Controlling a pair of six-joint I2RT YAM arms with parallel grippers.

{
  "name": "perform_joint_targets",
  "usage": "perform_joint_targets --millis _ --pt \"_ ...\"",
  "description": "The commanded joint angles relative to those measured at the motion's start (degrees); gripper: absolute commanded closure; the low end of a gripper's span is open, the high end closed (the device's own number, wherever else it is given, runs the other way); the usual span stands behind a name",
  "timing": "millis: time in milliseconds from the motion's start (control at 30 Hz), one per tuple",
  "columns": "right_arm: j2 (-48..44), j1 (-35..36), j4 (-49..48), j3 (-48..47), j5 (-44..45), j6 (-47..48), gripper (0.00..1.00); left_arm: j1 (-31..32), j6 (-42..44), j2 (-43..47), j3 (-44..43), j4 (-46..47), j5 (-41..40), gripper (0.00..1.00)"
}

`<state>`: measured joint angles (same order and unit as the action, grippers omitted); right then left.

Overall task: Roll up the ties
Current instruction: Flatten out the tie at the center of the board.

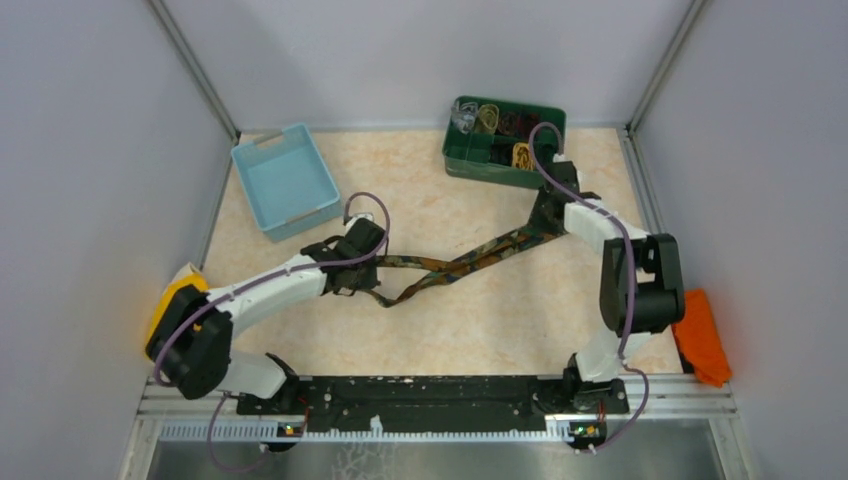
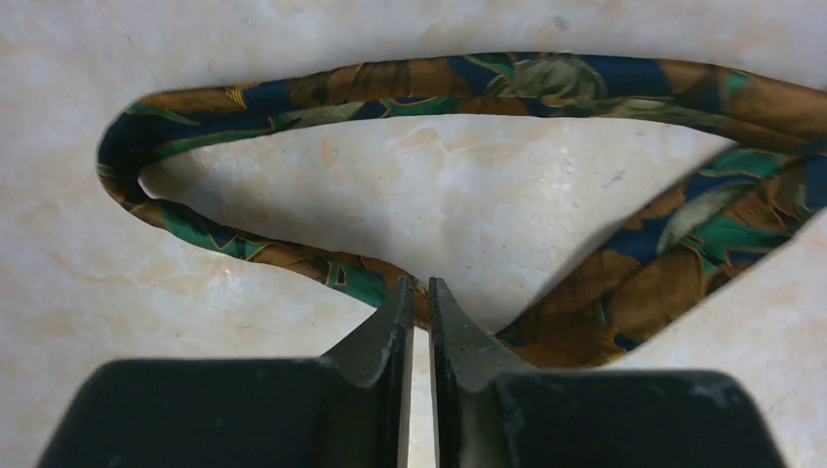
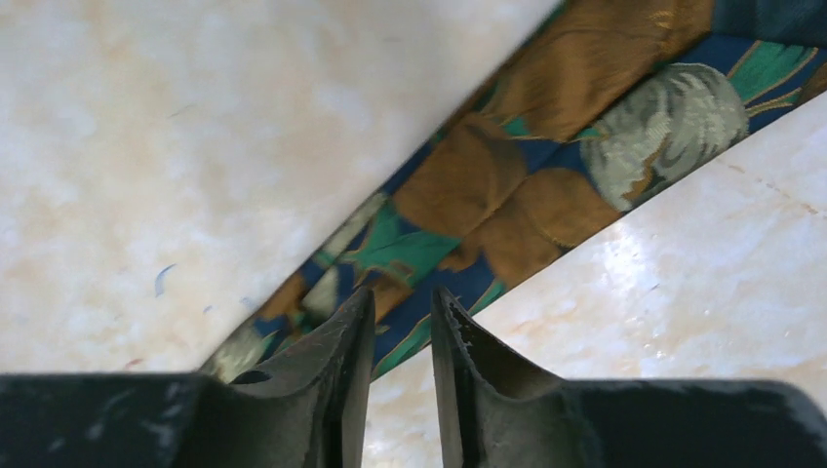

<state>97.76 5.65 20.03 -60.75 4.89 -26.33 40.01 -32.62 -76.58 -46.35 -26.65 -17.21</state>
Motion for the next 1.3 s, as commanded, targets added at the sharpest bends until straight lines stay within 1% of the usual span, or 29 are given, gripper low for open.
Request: perform_joint_targets --millis 0,33,67,167,200,300,433,467,567,733,800,867,1000,1133,1200,1267 --pt "-7.78 3.93 2.00 -2.02 -0.06 2.35 0.68 -1.74 -7.43 -4.97 -4.34 -3.97 -2.89 0.76" --pt "-8.44 4.27 2.41 -2.48 -1.00 2.60 0.67 -2.66 -8.52 -4.90 -4.35 -4.32 -2.32 0.71" --pt "-8.94 4.62 2.50 -2.74 -2.65 2.79 0.66 -4.05 -9.46 -4.44 -3.92 -4.29 -0.61 0.68" --pt "-10.19 6.33 2.00 -3.40 -6.74 3.92 0.65 -8.73 -11.48 -1.27 -0.22 -2.29 5.64 0.68" --pt "-10.29 7.41 1.96 -3.66 -7.18 4.33 0.64 -10.16 -12.05 0.07 1.16 -1.50 6.50 0.68" --pt "-8.91 10.38 1.76 -4.89 -7.69 5.59 0.64 -14.44 -12.01 2.47 4.27 0.51 9.11 0.63" --pt "-5.57 12.05 0.51 -6.51 -11.81 5.20 0.65 -15.39 -10.76 0.42 4.60 0.79 10.65 0.63" --pt "-5.04 12.73 0.42 -7.04 -12.21 5.38 0.66 -15.37 -10.57 -0.54 4.18 0.36 11.57 0.64" --pt "-4.45 15.23 0.83 -8.34 -10.50 6.65 0.66 -15.12 -10.47 -1.71 4.18 -0.47 13.57 0.75" --pt "-3.54 17.55 0.63 -8.68 -14.07 8.18 0.65 -14.70 -10.71 3.48 6.86 -3.14 13.26 0.79" --pt "-2.72 18.82 1.15 -9.25 -14.28 9.09 0.65 -14.35 -10.50 4.77 7.92 -3.93 14.69 0.82" --pt "-1.75 20.14 1.79 -10.21 -13.75 9.76 0.65 -13.71 -10.81 6.06 9.03 -5.34 15.84 0.87" --pt "0.34 21.27 3.19 -11.55 -13.86 10.07 0.65 -10.66 -12.85 9.46 10.50 -8.22 15.24 0.95" --pt "-0.66 22.24 1.15 -8.28 -17.27 9.27 0.69 -8.76 -14.85 12.86 11.99 -10.64 11.90 0.98" --pt "-1.52 23.26 0.13 -5.98 -17.28 9.01 0.75 -8.64 -15.65 14.04 12.75 -10.89 9.94 0.99" --pt "-1.55 24.07 0.22 -3.94 -16.87 8.80 0.79 -8.63 -16.33 14.91 13.38 -10.51 8.97 1.00"
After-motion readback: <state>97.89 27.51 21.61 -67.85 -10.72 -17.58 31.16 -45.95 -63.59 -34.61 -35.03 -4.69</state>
